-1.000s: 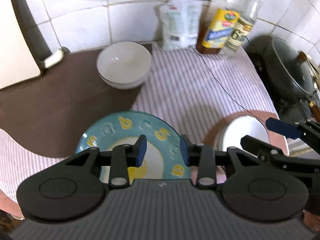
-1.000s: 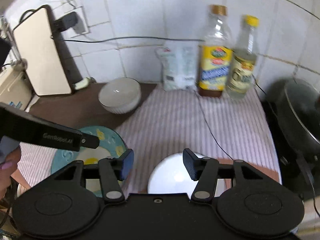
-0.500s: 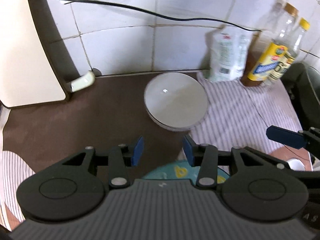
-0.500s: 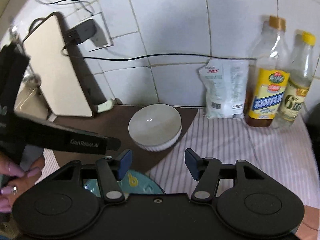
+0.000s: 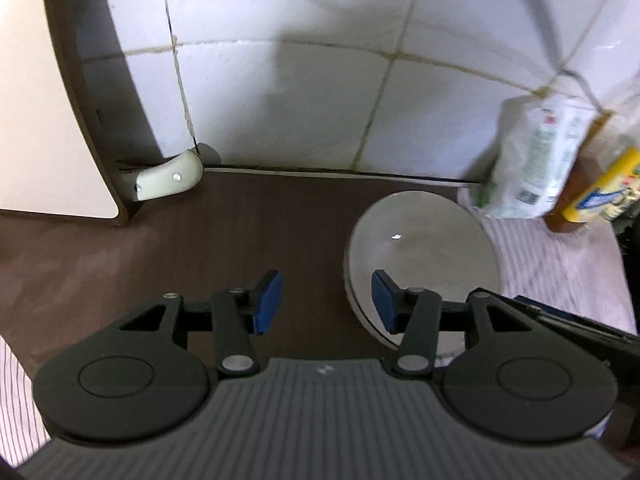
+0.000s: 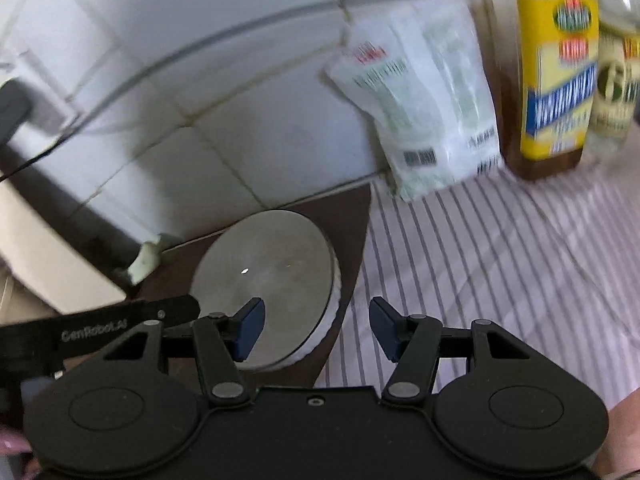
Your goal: Organize plates and bowls
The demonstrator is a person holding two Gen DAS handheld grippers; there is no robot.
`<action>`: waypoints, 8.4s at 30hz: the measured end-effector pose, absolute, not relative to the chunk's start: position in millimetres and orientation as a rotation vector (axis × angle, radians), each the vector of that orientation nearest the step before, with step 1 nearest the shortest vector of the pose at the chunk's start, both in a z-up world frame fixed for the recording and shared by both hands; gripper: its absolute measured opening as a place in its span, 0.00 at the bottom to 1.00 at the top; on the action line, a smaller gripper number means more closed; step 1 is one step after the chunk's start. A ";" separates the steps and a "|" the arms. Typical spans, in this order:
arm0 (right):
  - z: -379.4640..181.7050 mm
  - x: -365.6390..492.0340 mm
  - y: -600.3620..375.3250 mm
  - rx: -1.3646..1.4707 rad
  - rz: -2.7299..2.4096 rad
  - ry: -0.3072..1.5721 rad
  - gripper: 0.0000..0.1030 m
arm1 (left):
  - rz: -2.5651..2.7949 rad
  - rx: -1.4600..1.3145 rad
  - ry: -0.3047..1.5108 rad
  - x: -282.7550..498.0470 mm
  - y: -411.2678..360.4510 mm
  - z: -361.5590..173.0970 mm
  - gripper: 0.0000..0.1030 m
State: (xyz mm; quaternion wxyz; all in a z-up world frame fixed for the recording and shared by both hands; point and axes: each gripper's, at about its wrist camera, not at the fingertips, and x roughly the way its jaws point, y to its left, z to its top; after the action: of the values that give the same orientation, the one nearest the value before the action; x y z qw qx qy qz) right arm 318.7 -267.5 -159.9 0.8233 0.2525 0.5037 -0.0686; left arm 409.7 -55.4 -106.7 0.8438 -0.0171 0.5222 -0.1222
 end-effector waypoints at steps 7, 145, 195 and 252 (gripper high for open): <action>-188.7 328.7 -269.0 0.600 -0.179 1.114 0.26 | -0.305 -0.101 1.157 416.1 -61.8 -140.2 0.42; -93.6 81.1 -324.4 0.002 -0.320 0.945 0.15 | -0.480 0.001 1.224 175.4 -205.9 -63.8 0.13; -83.5 -38.9 -293.8 0.030 -0.142 0.756 0.85 | -0.650 -0.061 0.985 78.6 -138.0 -52.7 0.37; -187.9 40.2 -305.5 0.081 -0.042 0.552 0.96 | -0.561 -0.133 1.090 170.5 -193.7 -120.6 0.34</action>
State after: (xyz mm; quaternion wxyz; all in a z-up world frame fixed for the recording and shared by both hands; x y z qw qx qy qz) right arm 40.2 -305.5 -187.9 0.9611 0.0402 0.2723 -0.0209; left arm 170.5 -193.7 -120.6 0.8158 -0.0623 0.5112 -0.2631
